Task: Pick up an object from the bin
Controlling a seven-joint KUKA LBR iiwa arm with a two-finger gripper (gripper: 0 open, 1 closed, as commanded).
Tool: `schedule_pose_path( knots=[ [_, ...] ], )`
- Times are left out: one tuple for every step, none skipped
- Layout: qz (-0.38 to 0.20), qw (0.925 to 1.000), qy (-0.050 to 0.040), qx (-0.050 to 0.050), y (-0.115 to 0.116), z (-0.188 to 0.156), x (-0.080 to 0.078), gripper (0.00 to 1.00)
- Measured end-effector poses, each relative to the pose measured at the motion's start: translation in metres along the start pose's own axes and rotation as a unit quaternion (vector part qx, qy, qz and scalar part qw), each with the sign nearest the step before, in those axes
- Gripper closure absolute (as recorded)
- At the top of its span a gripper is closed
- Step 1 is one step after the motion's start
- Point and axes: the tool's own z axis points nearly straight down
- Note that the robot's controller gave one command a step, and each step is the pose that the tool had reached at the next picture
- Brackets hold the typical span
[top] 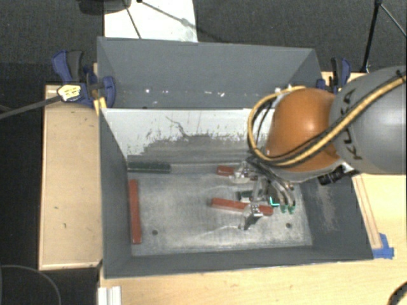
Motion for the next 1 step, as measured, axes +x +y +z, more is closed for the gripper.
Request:
schedule_pose_path(
  knots=[
    [0.001,1.0000,-0.0038,0.000,-0.0002,-0.0038,-0.0019,0.00]
  ],
)
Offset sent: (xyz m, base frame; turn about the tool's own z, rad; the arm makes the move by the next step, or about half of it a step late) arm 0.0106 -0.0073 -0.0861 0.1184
